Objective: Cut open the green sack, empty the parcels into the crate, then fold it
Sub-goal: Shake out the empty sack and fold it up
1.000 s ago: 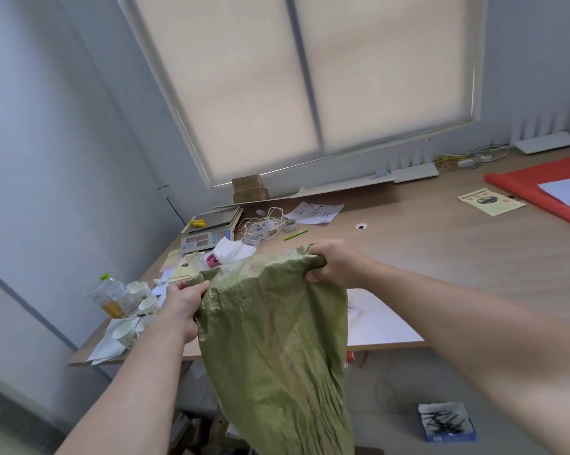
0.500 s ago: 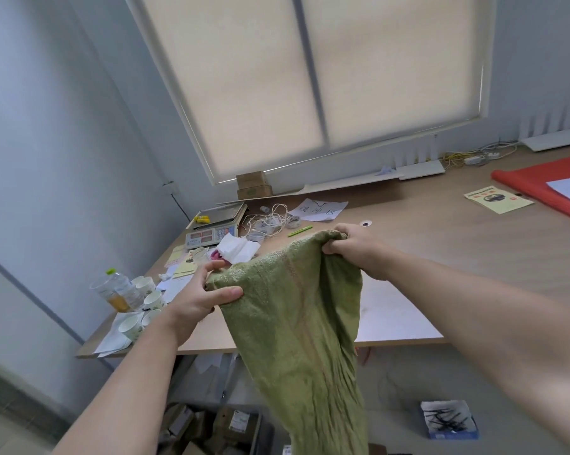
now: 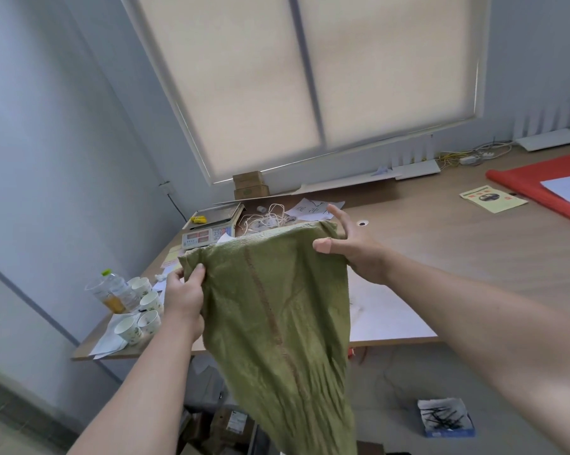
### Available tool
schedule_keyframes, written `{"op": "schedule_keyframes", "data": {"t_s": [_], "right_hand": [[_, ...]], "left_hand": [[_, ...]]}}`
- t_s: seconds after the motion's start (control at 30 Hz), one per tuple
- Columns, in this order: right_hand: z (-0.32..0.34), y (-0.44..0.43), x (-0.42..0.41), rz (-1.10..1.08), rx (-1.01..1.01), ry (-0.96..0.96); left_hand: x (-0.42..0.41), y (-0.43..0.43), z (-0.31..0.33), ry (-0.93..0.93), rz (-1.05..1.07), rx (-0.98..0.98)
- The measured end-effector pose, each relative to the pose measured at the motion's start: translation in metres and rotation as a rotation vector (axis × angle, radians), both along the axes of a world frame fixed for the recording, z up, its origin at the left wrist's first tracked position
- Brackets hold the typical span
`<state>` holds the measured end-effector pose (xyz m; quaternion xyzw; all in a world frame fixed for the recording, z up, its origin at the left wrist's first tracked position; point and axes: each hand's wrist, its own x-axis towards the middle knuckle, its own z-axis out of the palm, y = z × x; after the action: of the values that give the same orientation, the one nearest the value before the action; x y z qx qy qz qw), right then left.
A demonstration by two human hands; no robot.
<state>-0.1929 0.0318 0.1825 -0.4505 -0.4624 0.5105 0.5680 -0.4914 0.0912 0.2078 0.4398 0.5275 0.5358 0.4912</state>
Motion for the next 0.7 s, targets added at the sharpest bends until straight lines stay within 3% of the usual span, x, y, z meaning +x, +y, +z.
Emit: {"op": "schedule_keyframes", "data": {"t_s": [0.1,0.2,0.37,0.5,0.7], "right_hand": [[-0.009,-0.008,-0.001,0.089,-0.011,0.008],[-0.015,-0.01,-0.007,0.119,-0.012,-0.059],[-0.018,0.0,-0.008,-0.067,-0.056,0.159],[-0.02,0.009,-0.008,-0.257,-0.124,0.186],[-0.018,0.013,-0.008,-0.361,-0.194,0.131]], "left_hand": [[-0.003,0.004,0.002,-0.067,0.039,-0.035],[-0.005,0.003,0.004,-0.104,-0.059,-0.063],[-0.004,-0.007,0.008,-0.085,-0.193,-0.04],[-0.008,-0.014,0.009,-0.039,-0.32,-0.04],[-0.008,-0.014,0.004,0.008,-0.425,-0.017]]}}
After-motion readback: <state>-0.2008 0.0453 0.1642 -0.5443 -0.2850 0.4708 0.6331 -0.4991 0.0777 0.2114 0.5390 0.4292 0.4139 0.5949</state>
